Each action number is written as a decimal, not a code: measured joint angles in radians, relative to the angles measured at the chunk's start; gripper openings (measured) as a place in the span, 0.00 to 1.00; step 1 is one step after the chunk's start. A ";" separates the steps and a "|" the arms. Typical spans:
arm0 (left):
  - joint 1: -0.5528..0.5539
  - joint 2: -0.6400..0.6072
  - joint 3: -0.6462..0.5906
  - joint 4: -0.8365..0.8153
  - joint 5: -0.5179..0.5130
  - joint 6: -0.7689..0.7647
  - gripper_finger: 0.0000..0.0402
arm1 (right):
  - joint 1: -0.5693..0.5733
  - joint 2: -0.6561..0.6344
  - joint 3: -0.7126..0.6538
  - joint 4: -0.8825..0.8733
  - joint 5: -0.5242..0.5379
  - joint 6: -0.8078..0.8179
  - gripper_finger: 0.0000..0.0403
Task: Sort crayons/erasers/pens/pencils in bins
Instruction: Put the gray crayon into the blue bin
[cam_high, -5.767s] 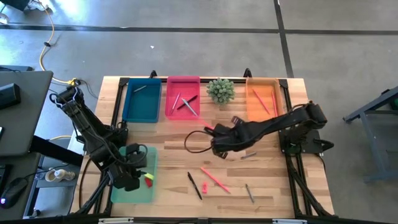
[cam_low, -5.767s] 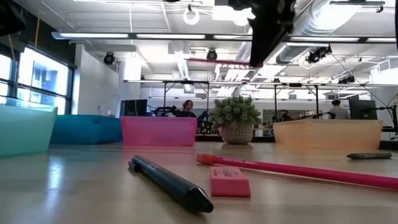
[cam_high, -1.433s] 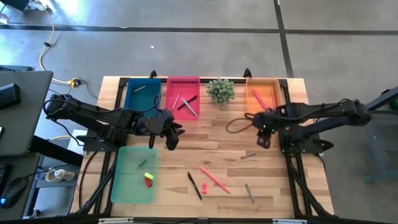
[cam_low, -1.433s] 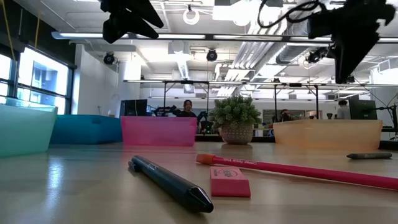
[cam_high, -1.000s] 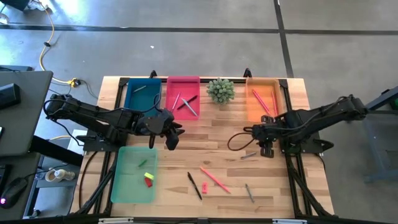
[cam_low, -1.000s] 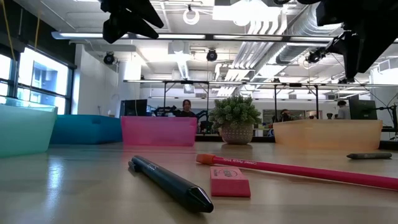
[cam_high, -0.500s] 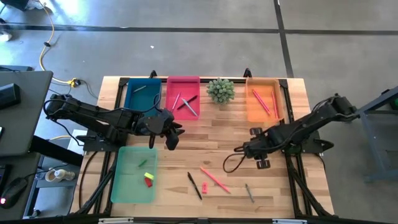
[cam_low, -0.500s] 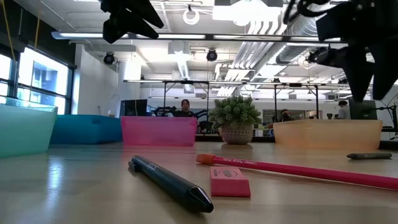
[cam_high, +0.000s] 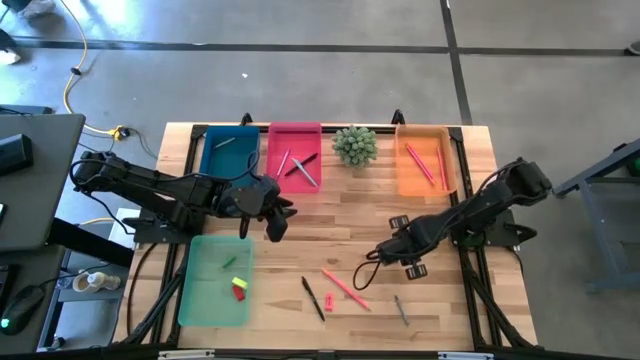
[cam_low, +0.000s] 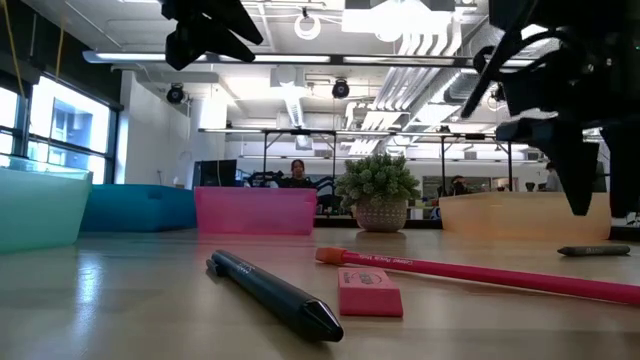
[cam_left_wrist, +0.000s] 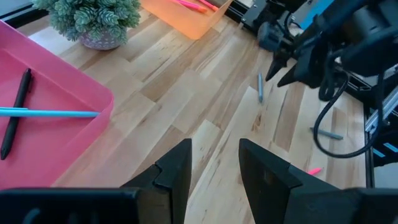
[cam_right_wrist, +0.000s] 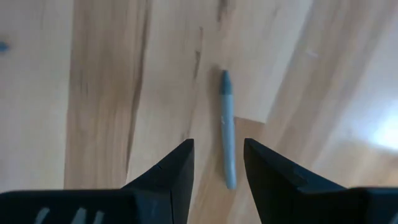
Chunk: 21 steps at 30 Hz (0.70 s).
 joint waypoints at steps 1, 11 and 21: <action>0.000 0.000 0.000 0.000 0.002 0.000 0.30 | 0.000 0.013 0.000 0.008 -0.004 -0.003 0.32; 0.000 0.000 0.000 0.000 0.009 0.000 0.30 | -0.012 0.146 0.000 0.024 0.021 0.034 0.32; 0.000 0.000 0.000 0.000 0.049 0.000 0.30 | -0.037 0.181 0.003 0.028 -0.028 0.049 0.26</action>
